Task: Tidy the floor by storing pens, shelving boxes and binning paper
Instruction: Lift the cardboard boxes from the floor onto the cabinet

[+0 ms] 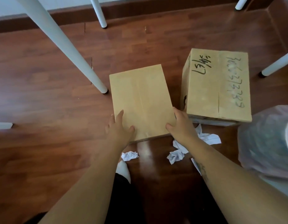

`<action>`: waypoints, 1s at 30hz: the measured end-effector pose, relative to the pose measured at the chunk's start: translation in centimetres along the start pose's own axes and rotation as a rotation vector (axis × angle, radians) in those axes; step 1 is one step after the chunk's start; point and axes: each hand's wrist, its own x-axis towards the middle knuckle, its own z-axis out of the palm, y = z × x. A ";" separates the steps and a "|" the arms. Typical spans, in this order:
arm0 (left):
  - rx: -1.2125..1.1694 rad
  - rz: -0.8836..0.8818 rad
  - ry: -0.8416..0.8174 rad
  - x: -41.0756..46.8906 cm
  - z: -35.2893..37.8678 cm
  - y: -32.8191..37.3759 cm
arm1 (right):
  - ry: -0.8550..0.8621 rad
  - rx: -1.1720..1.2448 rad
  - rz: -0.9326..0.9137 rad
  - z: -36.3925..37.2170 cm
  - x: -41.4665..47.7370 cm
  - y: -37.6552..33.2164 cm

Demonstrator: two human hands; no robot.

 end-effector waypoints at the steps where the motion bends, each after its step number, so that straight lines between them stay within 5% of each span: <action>1: -0.003 -0.005 0.002 0.3 0.3 -0.3 | 0.007 0.045 0.024 0.6 0.2 0.3; 6: -0.198 -0.041 -0.014 1.1 1.7 -1.4 | 0.054 0.381 0.139 2.2 1.9 -0.3; 15: -0.625 -0.167 -0.005 0.6 3.6 -2.9 | 0.030 0.580 0.230 3.6 3.0 0.8; 30: -0.687 -0.189 0.010 -2.1 -0.3 -0.8 | 0.017 0.569 0.145 -0.4 -1.4 -1.5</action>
